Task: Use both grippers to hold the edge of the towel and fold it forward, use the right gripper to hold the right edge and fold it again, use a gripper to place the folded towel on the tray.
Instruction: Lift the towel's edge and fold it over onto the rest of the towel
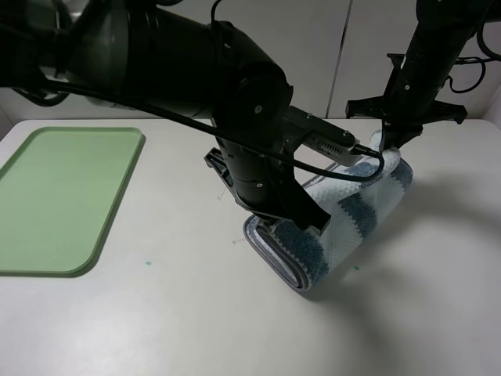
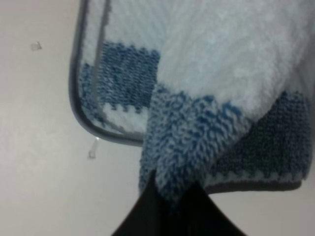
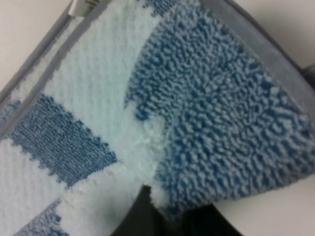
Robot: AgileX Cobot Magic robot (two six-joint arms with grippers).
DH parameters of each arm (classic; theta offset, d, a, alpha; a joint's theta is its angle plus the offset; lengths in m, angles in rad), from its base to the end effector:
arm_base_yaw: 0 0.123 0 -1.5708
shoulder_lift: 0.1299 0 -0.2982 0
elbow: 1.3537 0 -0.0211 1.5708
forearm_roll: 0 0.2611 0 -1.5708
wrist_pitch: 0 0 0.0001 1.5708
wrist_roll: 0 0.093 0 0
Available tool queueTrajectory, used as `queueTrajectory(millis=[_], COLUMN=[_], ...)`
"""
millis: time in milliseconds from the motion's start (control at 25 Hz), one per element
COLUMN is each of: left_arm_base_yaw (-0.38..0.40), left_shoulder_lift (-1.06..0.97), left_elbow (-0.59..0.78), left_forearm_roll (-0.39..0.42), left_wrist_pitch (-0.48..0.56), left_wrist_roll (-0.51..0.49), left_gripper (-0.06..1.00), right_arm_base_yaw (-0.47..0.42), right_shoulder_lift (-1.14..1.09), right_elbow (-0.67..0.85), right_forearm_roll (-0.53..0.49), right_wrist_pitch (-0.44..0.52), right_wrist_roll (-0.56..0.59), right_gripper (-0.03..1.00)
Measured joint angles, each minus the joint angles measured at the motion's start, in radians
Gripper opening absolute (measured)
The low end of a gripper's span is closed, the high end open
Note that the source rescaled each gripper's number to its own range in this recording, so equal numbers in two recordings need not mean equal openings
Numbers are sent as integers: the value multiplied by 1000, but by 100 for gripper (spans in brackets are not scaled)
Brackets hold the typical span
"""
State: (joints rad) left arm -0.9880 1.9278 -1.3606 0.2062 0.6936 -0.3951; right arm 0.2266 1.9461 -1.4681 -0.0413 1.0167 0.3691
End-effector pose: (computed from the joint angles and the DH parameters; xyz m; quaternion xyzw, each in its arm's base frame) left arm 0.2399 -0.3417 0.2000 0.3466 0.9137 -0.0634 0.2023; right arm 0.3991 0.0887 0.2123 0.0616 0.9946 0.0063 0.0833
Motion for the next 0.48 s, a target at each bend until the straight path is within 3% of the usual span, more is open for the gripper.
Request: queueTrajectory(millis=[480], left_arm_base_yaw=[1], left_shoulder_lift=[25], left_elbow=[8], left_forearm_roll=[15], left_wrist_pitch=[-24], left_wrist_roll=[0], left_gripper=[1], right_arm_base_yaw=[0], right_shoulder_lift=[4], right_elbow=[0], right_forearm_roll=[0], right_wrist_pitch=[-10], right_wrist_roll=[8], right_gripper=[0])
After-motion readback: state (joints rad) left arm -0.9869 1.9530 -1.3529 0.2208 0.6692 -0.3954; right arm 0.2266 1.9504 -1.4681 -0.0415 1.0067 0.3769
